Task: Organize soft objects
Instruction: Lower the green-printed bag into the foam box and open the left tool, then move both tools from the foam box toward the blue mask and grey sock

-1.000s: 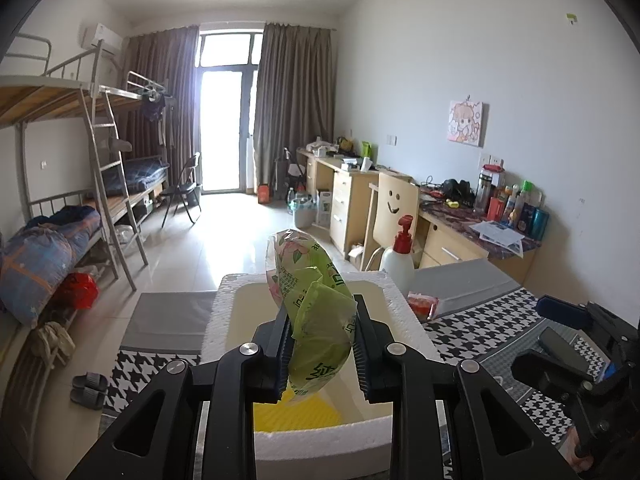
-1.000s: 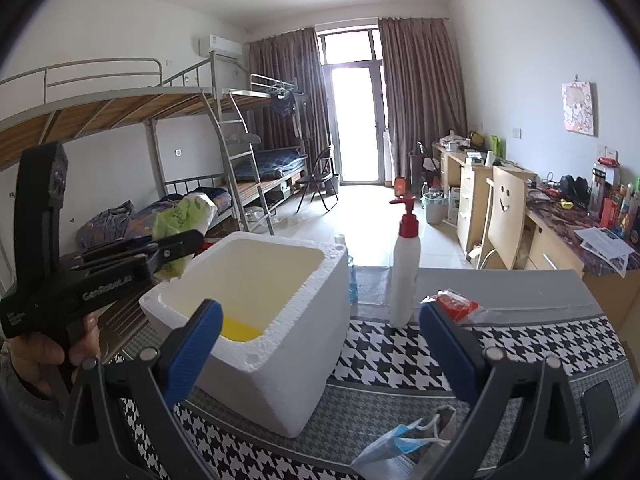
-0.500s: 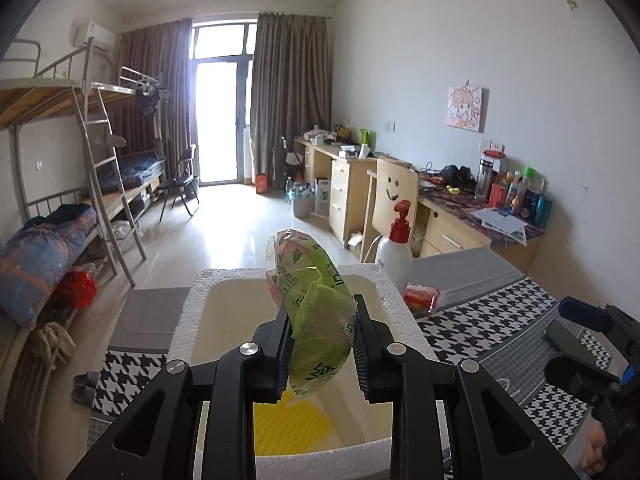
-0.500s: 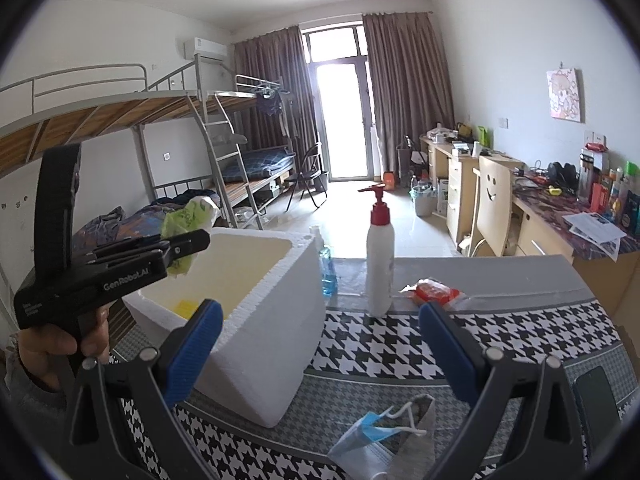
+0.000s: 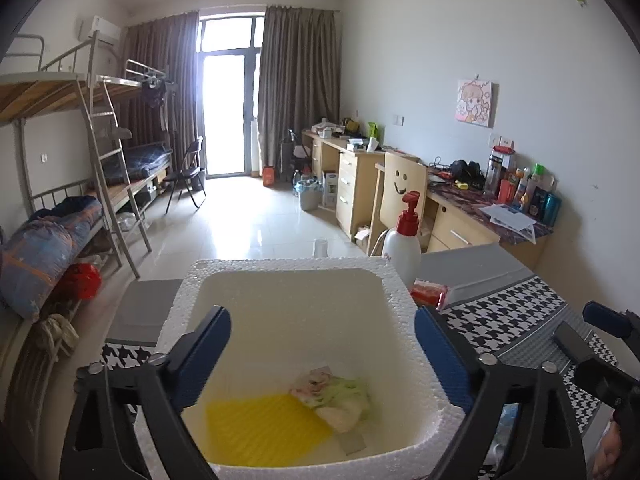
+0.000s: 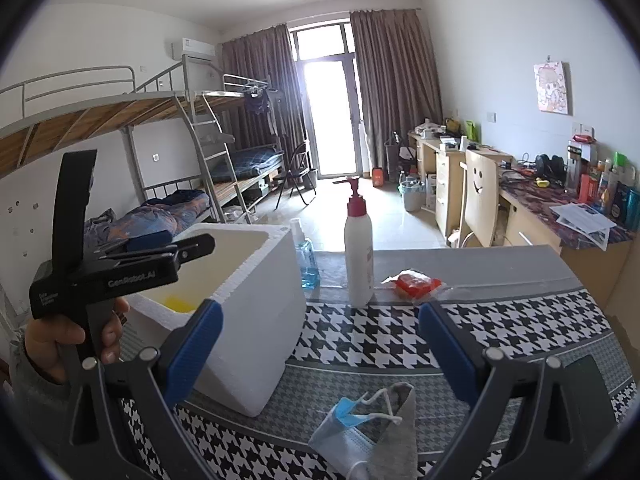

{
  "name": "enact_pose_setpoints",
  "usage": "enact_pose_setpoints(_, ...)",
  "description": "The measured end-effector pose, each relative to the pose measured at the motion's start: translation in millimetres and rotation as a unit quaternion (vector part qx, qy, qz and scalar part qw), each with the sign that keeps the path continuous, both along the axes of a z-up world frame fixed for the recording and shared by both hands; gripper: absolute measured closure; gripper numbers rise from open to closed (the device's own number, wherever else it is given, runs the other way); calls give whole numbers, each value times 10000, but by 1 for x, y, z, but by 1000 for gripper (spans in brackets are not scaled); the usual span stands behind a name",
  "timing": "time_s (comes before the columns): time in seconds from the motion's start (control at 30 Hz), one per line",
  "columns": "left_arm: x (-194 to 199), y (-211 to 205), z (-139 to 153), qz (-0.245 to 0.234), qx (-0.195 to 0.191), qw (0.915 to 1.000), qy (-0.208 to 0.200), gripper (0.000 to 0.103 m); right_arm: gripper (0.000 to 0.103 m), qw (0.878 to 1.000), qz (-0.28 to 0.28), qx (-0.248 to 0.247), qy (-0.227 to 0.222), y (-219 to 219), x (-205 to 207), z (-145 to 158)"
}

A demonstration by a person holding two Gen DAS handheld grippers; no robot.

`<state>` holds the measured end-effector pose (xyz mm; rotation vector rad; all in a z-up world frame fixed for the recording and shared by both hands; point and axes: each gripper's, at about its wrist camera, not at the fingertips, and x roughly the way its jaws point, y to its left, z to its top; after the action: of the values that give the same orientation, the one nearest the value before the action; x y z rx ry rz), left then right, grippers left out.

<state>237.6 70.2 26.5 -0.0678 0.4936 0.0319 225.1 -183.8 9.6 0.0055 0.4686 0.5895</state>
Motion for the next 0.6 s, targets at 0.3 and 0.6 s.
enact_pose_setpoints(0.3,-24,-13,7,-82,-16,9998,-173,1,3,10000,23,11,-61,-3,-3,3)
enact_pose_setpoints(0.6,-46,-20,12,-78,-43,9994,-325,1,3,9999,80,-1,-129,-3,-14,4)
